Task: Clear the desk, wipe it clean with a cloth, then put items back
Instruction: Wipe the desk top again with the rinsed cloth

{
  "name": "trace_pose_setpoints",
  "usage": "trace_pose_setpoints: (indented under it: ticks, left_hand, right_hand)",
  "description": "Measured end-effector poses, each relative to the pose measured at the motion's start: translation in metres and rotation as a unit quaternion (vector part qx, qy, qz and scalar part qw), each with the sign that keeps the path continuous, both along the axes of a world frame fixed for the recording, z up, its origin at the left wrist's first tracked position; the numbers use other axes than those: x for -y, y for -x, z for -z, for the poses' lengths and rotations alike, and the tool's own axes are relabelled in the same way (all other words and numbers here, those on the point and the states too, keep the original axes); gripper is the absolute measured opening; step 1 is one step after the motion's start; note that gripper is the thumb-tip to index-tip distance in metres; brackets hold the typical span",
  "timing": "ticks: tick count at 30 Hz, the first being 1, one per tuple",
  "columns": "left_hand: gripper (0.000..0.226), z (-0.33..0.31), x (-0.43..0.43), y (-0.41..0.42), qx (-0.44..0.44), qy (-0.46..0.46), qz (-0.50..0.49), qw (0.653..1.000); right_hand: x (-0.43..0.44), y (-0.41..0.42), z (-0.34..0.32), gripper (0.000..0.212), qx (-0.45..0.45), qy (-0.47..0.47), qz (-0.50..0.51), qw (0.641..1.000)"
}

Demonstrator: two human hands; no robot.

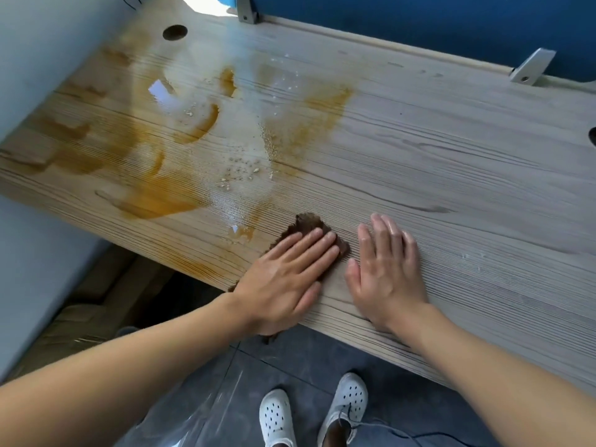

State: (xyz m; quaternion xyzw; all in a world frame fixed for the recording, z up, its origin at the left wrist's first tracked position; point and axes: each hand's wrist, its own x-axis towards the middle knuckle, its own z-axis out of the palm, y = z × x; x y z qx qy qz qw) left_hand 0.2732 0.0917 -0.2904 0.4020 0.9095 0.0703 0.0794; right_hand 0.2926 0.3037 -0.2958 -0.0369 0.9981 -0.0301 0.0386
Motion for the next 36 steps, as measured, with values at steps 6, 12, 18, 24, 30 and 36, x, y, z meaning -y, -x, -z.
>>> trace_pose_setpoints:
  ticks: [6,12,18,24,30,36]
  left_hand:
    - [0.061,0.001,0.001,0.073,-0.008,0.002,-0.113,0.994]
    - [0.062,0.003,-0.007,0.038,-0.022,0.014,-0.118,0.993]
    - [0.059,0.001,0.006,0.066,0.007,-0.006,-0.003,1.000]
    - [0.064,0.005,-0.013,0.088,-0.027,0.006,-0.202,0.979]
    - [0.060,-0.001,0.008,0.078,0.021,-0.002,0.048,0.999]
    - [0.063,0.010,-0.020,0.130,-0.043,-0.002,-0.219,0.975]
  right_hand:
    - [0.001,0.006,-0.001,0.066,0.002,0.006,-0.009,1.000]
    - [0.000,0.007,0.000,0.073,0.008,-0.008,-0.021,1.000]
    - [0.000,0.008,-0.002,0.069,0.004,-0.005,-0.027,1.000]
    - [-0.025,0.069,-0.004,0.065,-0.010,0.026,0.028,0.999]
    - [-0.024,0.074,0.005,0.070,-0.016,0.014,0.053,0.998]
    - [-0.025,0.076,0.007,0.068,-0.025,0.008,0.049,0.998]
